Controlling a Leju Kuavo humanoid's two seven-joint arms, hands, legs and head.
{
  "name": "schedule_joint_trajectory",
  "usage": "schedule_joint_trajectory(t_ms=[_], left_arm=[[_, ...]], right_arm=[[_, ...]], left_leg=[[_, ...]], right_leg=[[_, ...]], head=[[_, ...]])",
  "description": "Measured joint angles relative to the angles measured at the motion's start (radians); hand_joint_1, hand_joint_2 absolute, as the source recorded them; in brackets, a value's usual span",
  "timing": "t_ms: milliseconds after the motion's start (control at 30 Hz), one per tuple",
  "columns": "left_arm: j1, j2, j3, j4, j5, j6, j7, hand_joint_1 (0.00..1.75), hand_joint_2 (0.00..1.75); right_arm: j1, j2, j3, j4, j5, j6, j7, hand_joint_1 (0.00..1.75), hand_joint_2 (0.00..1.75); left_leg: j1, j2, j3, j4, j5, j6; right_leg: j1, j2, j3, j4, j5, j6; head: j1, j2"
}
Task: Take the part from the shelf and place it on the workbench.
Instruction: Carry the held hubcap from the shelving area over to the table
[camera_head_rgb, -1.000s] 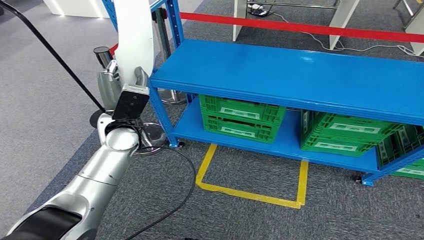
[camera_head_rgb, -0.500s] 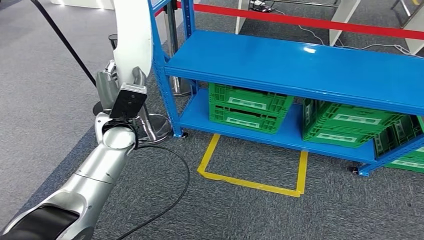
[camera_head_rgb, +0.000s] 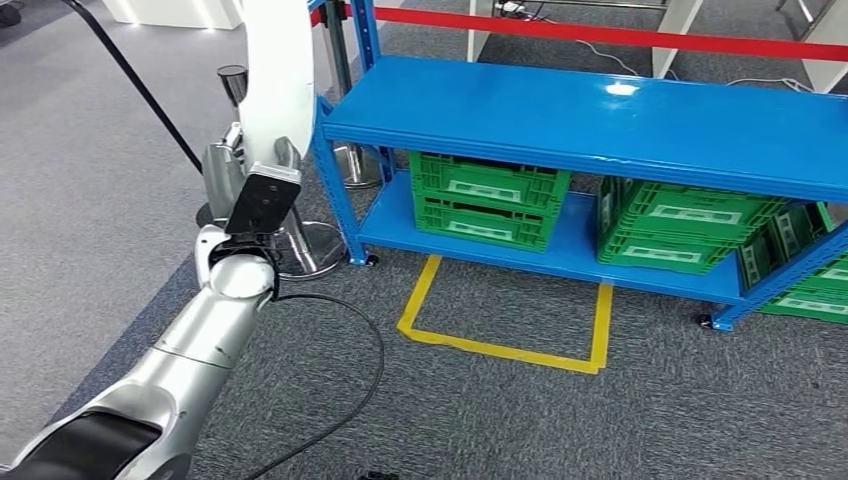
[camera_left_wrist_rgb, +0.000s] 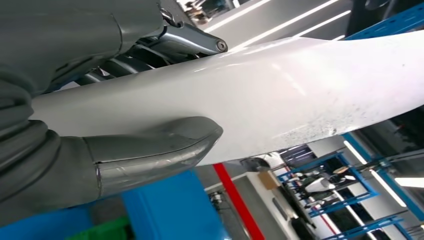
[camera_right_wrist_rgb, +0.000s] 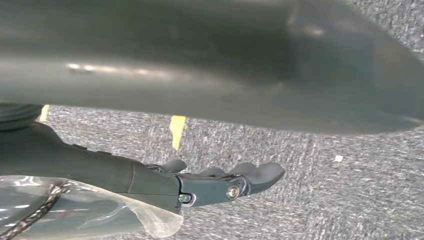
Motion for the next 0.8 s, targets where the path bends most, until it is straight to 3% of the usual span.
schedule_joint_trajectory(t_ms=[67,133,233,300,400,433,467,500,567,633,733,800], left_arm=[[-0.004,-0.005,-0.002,0.002,-0.006,0.002,0.004,1.75,1.75],[-0.014,-0.007,-0.007,0.004,-0.013,-0.005,0.007,1.75,1.75],[-0.020,-0.008,-0.014,0.005,-0.012,-0.017,0.008,1.75,1.75],[-0.022,-0.009,-0.020,0.005,-0.014,-0.021,0.004,1.75,1.75],[-0.018,-0.009,-0.029,0.005,-0.040,-0.012,-0.008,1.75,1.75],[-0.014,-0.009,-0.031,0.005,-0.047,-0.008,-0.011,1.75,1.75],[-0.010,-0.009,-0.032,0.005,-0.051,-0.006,-0.013,1.75,1.75],[-0.008,-0.009,-0.032,0.005,-0.053,-0.005,-0.014,1.75,1.75],[-0.007,-0.009,-0.033,0.005,-0.056,-0.003,-0.015,1.75,1.75],[-0.008,-0.008,-0.033,0.004,-0.057,-0.001,-0.016,1.75,1.75],[-0.006,-0.008,-0.034,0.004,-0.058,-0.001,-0.016,1.75,1.75],[-0.007,-0.006,-0.034,0.004,-0.058,0.000,-0.016,1.75,1.75]], right_arm=[[0.000,0.000,0.000,0.000,0.001,0.001,-0.006,0.00,0.00],[-0.001,0.000,0.000,0.000,0.002,0.007,-0.014,0.00,0.00],[-0.002,0.000,0.000,0.000,0.001,0.018,-0.019,0.00,0.00],[-0.001,-0.002,0.000,0.000,0.000,0.025,-0.020,0.00,0.00],[0.000,-0.005,0.000,0.000,0.001,0.030,-0.027,0.00,0.00],[0.001,-0.006,0.000,0.000,0.002,0.031,-0.029,0.00,0.00],[0.002,-0.007,0.000,0.000,0.002,0.032,-0.031,0.00,0.00],[0.003,-0.008,0.000,0.000,0.002,0.032,-0.032,0.00,0.00],[0.002,-0.010,0.000,0.000,0.002,0.032,-0.033,0.00,0.00],[0.000,-0.011,0.000,0.000,0.002,0.032,-0.033,0.00,0.00],[0.002,-0.011,-0.001,0.000,0.002,0.032,-0.033,0.00,0.00],[0.003,-0.011,-0.001,0.000,0.002,0.032,-0.033,0.00,0.00]], left_leg=[[-0.001,0.000,0.092,-0.129,0.037,0.009],[-0.005,0.000,0.157,-0.239,0.040,0.019],[-0.006,0.001,0.163,-0.271,0.039,0.032],[-0.002,0.003,0.160,-0.281,0.050,0.047],[0.000,0.005,0.149,-0.284,0.060,0.056],[0.000,0.005,0.146,-0.283,0.061,0.057],[0.000,0.005,0.144,-0.282,0.062,0.056],[0.001,0.005,0.143,-0.279,0.063,0.055],[0.001,0.005,0.141,-0.272,0.060,0.050],[-0.003,0.003,0.132,-0.258,0.057,0.039],[-0.005,0.002,0.116,-0.250,0.061,0.024],[-0.001,0.001,0.103,-0.220,0.035,0.014]], right_leg=[[0.001,0.001,-0.014,0.008,0.006,0.004],[0.003,0.001,-0.024,0.015,0.012,0.012],[0.003,0.001,-0.036,0.017,0.020,0.030],[0.002,0.002,-0.058,0.052,-0.009,0.040],[-0.002,0.003,-0.144,0.239,-0.104,0.052],[-0.004,0.002,-0.165,0.291,-0.119,0.055],[-0.005,0.002,-0.170,0.306,-0.115,0.058],[-0.007,0.002,-0.154,0.280,-0.092,0.060],[-0.011,0.002,-0.083,0.151,-0.027,0.062],[-0.013,0.003,-0.030,0.051,-0.002,0.057],[-0.011,0.006,-0.028,0.038,-0.004,0.042],[-0.013,0.006,-0.030,0.035,0.001,0.029]], head=[[0.000,0.000],[0.001,0.000],[0.000,0.000],[0.003,0.000],[0.006,0.000],[0.006,0.000],[0.006,0.000],[0.006,0.000],[0.006,0.000],[0.007,0.000],[0.006,0.000],[0.003,0.000]])
